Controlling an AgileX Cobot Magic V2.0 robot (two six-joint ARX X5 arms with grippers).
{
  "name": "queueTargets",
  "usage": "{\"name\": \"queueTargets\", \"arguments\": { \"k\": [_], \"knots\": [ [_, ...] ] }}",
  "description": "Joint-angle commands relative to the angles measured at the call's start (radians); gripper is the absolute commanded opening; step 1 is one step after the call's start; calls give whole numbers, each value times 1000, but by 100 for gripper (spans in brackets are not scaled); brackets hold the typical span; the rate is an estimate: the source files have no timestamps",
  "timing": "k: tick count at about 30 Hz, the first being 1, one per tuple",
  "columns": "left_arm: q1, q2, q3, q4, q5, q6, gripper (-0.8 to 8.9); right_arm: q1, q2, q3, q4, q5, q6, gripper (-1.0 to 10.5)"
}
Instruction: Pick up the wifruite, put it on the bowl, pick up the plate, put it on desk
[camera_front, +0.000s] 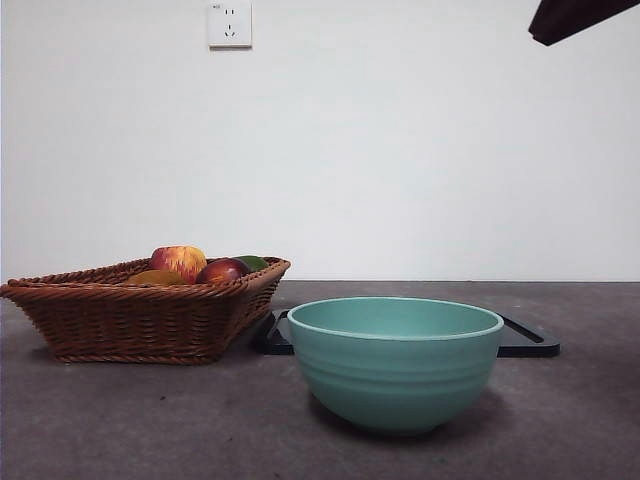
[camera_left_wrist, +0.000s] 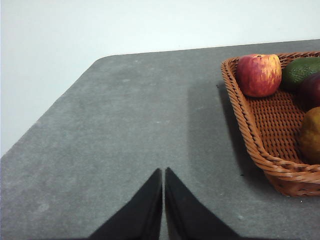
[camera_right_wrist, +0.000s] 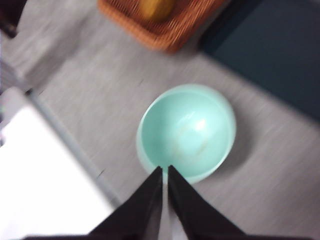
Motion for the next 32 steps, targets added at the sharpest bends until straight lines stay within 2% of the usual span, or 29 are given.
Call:
{"name": "queueTargets", "arguments": {
  "k": [1,7,11,14,21,26,32],
  "knots": [
    [3,-2,-21,-6,-2,-6,8,-45,-14,3,130,61,-82,9],
    [3,-2,-21,-6,-3,-6,7,-260,-120,-107,423,61,-91,9],
    [3,-2,-21,-6,-3,-6,7,-472,-291,-293,594,63,-129,9],
    [3,-2,-21,-6,-3,-6,7,-567,-420,-439,697,64,-166,9],
    [3,-2,-21,-6,-3,-6,7,-657,-605,-644,786,72,-200,9],
    [3,-2,-21,-6,-3,-6,7,-676,-692,-743,809,120,-198,9],
    [3,-2,-21,-6,-3,-6,7,-681,-761,-820,813,124,-198,9]
  ]
}}
